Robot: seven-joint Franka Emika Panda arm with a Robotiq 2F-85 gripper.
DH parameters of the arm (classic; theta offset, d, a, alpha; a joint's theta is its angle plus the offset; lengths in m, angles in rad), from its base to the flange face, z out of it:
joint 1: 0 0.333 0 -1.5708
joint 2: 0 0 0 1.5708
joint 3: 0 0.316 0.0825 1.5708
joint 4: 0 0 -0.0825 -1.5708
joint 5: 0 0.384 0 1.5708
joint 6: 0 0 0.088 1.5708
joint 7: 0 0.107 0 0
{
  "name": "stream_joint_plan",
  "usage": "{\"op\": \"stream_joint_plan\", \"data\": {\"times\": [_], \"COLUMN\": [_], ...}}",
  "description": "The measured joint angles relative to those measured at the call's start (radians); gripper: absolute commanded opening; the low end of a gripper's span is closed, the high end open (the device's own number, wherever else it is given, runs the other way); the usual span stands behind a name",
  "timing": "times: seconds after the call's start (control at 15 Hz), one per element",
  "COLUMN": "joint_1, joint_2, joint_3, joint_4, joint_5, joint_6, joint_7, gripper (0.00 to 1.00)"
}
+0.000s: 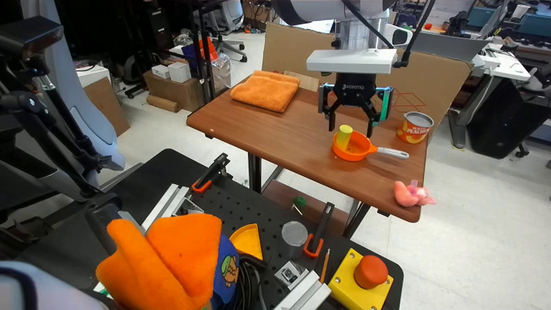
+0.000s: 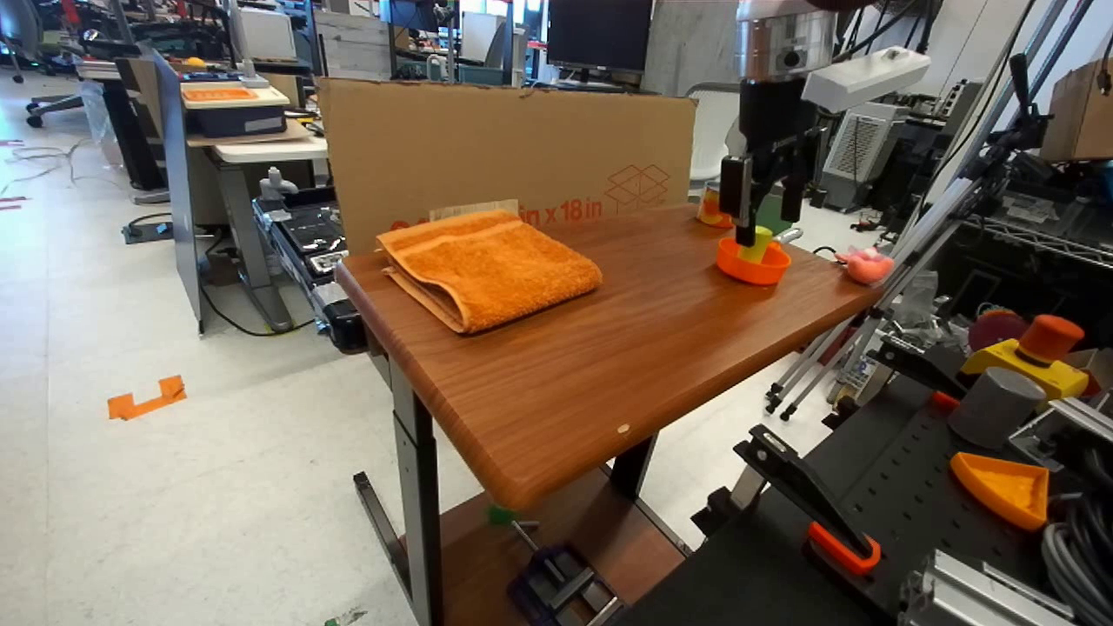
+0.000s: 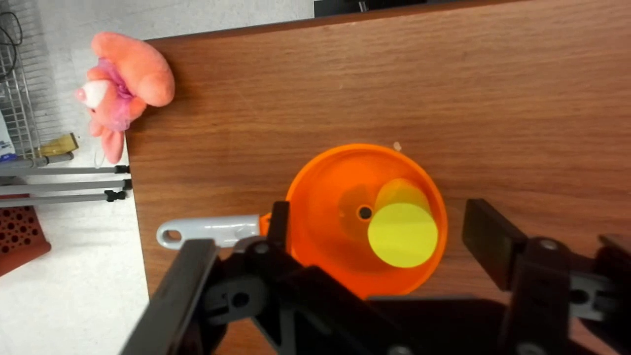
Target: Take the yellow cylinder out of the orange pan
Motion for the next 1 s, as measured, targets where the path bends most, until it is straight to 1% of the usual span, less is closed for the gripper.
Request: {"op": "stream_joint_plan", "data": {"times": [0.33,0.4,0.73,0.87,1.0], "joint_1": [0.011,0.014,0.025,0.02,0.015], "joint_2": [0.01,0.012,0.0,-0.047,-0.129], "joint_3": [0.0,0.0,0.0,0.0,0.002], "joint_4": [-0.001,-0.001,-0.003,-0.026,-0.071], "joint_5": [0.0,0.0,0.003,0.01,0.033], "joint_6": [0.0,-0.001,-0.012,-0.02,-0.038], "joint_7": [0.023,0.031,0.042,0.007,-0.054], "gripper": [0.25,0.2,0.18,0.18,0.18]}}
